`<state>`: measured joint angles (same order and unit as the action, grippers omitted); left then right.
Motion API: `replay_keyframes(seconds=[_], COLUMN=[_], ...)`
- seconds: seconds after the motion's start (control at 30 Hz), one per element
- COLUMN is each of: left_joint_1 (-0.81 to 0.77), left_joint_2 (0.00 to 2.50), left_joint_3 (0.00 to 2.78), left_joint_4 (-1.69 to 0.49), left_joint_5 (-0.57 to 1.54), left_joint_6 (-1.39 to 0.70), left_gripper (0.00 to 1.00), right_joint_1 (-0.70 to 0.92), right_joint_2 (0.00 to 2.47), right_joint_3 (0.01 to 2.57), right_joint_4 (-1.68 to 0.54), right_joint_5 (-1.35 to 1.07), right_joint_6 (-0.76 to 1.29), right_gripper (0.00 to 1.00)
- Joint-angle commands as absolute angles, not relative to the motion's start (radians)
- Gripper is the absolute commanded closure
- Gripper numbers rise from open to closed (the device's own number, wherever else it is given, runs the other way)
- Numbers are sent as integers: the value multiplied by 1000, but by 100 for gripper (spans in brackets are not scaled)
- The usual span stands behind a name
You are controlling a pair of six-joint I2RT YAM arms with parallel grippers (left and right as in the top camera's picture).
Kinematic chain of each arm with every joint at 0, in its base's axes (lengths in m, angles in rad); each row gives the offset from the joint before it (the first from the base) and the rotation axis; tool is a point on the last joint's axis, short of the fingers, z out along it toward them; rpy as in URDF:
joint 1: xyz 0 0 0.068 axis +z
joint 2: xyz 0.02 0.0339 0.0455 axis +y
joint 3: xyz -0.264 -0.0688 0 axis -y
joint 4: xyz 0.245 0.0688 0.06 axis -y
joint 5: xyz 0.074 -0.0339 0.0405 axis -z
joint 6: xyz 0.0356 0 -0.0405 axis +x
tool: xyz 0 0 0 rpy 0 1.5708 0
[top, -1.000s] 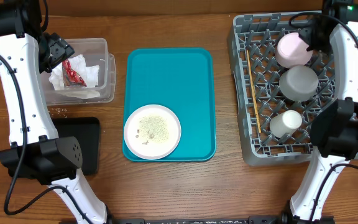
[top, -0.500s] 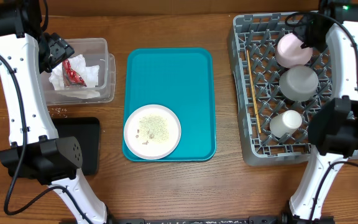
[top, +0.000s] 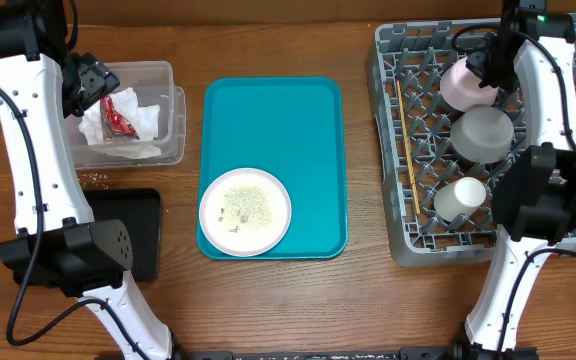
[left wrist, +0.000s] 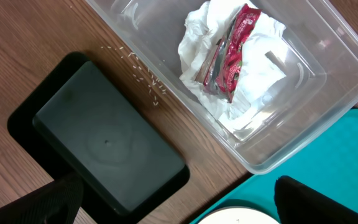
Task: Sort waste into correct bins and load items into the dishwasher
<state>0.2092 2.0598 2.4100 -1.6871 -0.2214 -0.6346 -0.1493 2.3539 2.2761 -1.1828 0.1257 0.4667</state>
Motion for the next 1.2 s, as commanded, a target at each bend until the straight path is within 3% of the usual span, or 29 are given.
replay_keyframes(seconds=[0.0,0.5,0.87,1.07,1.17], left_joint_1=[202,202,202,202,202], left_joint_2=[2051,2051,2050,2051,2051], left_joint_3=[2408,2408,2408,2408,2408], left_joint_4=[-1689,-1689,-1689,-1689,-1689], left_joint_5=[-236,-236,-236,-236,-236], left_joint_6=[-651,-651,-651,-651,-651], left_gripper=[0,0,0,0,0], right_joint_1=[-156,-150,-78,57,135], right_joint_2=[2365,2108,1998,2003,2003], right_joint_3=[2290,2293,2291,2273,2242], right_joint_4=[-1199,-1271,-1486,-1576,-1574], right_joint_5=[151,-2,-387,-427,-420], right_joint_6=[466,453,192,96,96], right_gripper=[96,96,95,38,17])
